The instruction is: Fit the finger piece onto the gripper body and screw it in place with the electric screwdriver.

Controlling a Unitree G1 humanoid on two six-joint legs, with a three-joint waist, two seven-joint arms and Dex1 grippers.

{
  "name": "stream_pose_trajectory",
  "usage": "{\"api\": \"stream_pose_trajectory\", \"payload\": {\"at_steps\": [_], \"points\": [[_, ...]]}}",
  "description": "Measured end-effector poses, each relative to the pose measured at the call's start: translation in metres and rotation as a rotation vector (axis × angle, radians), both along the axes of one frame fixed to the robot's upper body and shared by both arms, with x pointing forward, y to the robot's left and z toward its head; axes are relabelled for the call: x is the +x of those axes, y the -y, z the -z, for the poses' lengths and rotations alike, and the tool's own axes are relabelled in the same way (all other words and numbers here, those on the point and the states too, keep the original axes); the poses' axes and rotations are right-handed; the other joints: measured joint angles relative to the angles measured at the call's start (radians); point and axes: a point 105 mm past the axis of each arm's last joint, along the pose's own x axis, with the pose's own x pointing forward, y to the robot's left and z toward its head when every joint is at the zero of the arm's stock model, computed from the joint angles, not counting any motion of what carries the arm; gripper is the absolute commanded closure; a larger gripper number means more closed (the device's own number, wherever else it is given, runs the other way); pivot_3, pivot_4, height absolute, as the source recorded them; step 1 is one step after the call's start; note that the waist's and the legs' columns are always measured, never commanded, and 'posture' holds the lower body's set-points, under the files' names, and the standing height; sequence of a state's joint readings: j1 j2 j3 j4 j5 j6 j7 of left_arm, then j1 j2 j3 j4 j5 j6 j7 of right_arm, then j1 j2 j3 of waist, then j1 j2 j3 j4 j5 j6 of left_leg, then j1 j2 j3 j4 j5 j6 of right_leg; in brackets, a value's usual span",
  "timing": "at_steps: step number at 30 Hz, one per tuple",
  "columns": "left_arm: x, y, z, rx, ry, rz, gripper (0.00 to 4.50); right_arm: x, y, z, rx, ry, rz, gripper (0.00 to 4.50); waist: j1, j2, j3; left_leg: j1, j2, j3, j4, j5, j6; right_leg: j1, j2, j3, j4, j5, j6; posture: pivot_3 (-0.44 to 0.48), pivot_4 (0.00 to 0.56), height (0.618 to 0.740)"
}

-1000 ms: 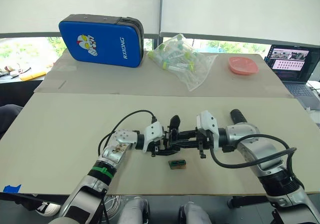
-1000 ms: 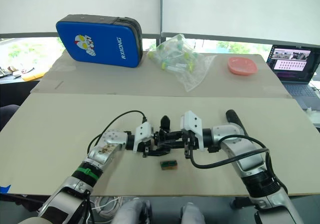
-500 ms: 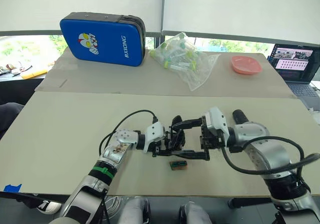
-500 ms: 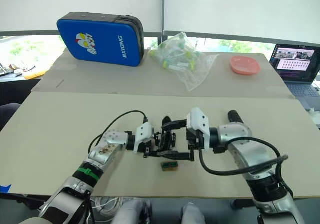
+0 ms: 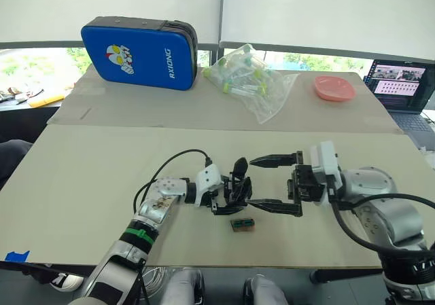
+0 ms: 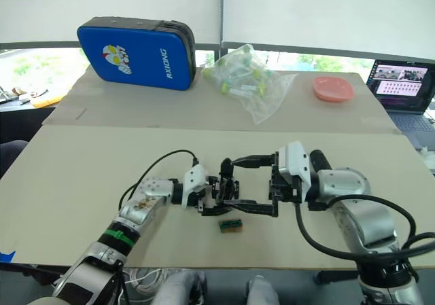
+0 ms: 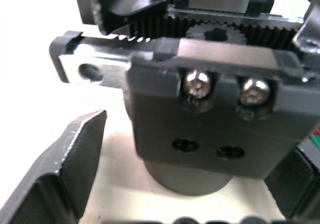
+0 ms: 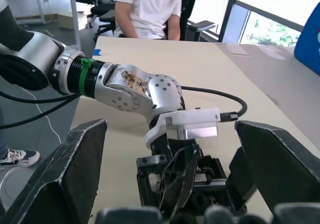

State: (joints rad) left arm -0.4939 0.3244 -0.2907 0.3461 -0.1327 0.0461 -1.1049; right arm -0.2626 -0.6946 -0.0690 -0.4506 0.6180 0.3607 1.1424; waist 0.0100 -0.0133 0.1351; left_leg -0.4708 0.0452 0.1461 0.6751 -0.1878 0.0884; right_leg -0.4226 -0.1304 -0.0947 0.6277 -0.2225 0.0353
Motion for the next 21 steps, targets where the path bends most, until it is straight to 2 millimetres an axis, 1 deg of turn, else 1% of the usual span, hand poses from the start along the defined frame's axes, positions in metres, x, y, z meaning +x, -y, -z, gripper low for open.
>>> {"api": "stream_pose_trajectory", "payload": {"at_steps": [2,4,6,7,8,9,10,12,13,15,17,21], "points": [[-0.003,-0.018,-0.001,0.002,-0.011,-0.021,0.13,-0.005,0.010,-0.007,-0.007,0.016,0.033,0.00,-0.004,0.000,0.000,0.001,0.001,0.000,-0.001,0.000,-0.001,0.000,0.001,0.000,0.000,0.000,0.000,0.000,0.150,0.740],[-0.008,-0.040,-0.001,0.014,-0.025,-0.035,0.13,-0.011,0.023,-0.009,-0.012,0.018,0.086,0.00,0.000,0.000,0.000,0.001,0.001,0.000,-0.002,0.000,-0.002,0.000,0.001,0.000,0.000,-0.001,-0.001,0.000,0.150,0.740],[-0.016,-0.062,-0.002,0.009,-0.061,-0.049,0.13,-0.016,0.041,-0.006,-0.020,0.001,0.169,0.00,0.002,0.000,0.000,0.001,0.001,0.000,-0.004,0.000,-0.002,0.000,0.000,0.000,-0.001,-0.005,-0.006,0.000,0.150,0.740],[-0.019,-0.071,-0.004,-0.001,-0.078,-0.057,0.13,-0.017,0.050,-0.005,-0.026,-0.006,0.214,0.00,0.004,0.001,0.001,0.001,0.000,0.000,-0.004,0.000,-0.002,0.000,0.000,0.000,-0.001,-0.005,-0.007,0.000,0.150,0.740],[-0.023,-0.078,-0.009,-0.022,-0.085,-0.051,0.13,-0.020,0.060,-0.004,-0.028,-0.009,0.270,0.00,0.008,0.001,0.001,0.001,0.000,0.000,-0.004,0.000,-0.003,0.000,-0.001,-0.001,-0.001,-0.006,-0.007,0.000,0.150,0.740],[-0.027,-0.088,-0.015,-0.048,-0.083,-0.050,0.13,-0.024,0.076,-0.001,-0.032,-0.023,0.350,0.00,0.015,0.001,0.001,0.001,0.000,0.000,-0.004,0.000,-0.003,0.000,-0.001,-0.001,-0.002,-0.006,-0.007,0.000,0.150,0.740],[-0.028,-0.095,-0.019,-0.063,-0.077,-0.058,0.13,-0.026,0.087,0.000,-0.034,-0.025,0.404,0.00,0.018,0.001,0.001,0.001,0.000,0.000,-0.004,-0.001,-0.003,0.001,-0.001,0.000,-0.003,-0.006,-0.007,0.000,0.150,0.740],[-0.026,-0.104,-0.038,-0.131,-0.035,-0.075,0.13,-0.037,0.114,0.004,-0.033,-0.032,0.542,0.00,0.032,0.001,0.002,0.001,-0.001,0.000,-0.004,-0.001,-0.003,0.001,-0.002,-0.001,-0.004,-0.006,-0.006,0.000,0.150,0.740],[-0.025,-0.108,-0.045,-0.153,-0.022,-0.087,0.13,-0.042,0.124,0.006,-0.034,-0.041,0.595,0.00,0.033,0.001,0.002,0.001,-0.001,0.000,-0.004,-0.001,-0.003,0.001,-0.002,0.000,-0.004,-0.006,-0.005,0.000,0.150,0.740],[-0.025,-0.112,-0.058,-0.189,0.001,-0.090,0.13,-0.050,0.140,0.009,-0.026,-0.047,0.680,0.00,0.031,0.002,0.002,0.001,-0.001,0.000,-0.004,-0.001,-0.003,0.002,-0.002,0.001,-0.004,-0.008,-0.001,0.000,0.150,0.740],[-0.025,-0.112,-0.073,-0.236,0.017,-0.073,0.13,-0.067,0.161,0.014,-0.002,-0.055,0.808,0.00,0.035,0.002,0.002,0.001,-0.001,0.000,-0.004,-0.001,-0.004,0.002,-0.001,0.000,-0.004,-0.009,0.000,0.000,0.150,0.740],[-0.023,-0.118,-0.099,-0.276,0.039,-0.084,0.13,-0.096,0.191,0.029,0.013,-0.098,0.992,0.00,0.030,0.002,0.002,0.002,-0.001,0.000,-0.006,-0.001,-0.004,0.002,-0.001,0.001,-0.004,-0.010,0.000,0.000,0.150,0.740]]}}
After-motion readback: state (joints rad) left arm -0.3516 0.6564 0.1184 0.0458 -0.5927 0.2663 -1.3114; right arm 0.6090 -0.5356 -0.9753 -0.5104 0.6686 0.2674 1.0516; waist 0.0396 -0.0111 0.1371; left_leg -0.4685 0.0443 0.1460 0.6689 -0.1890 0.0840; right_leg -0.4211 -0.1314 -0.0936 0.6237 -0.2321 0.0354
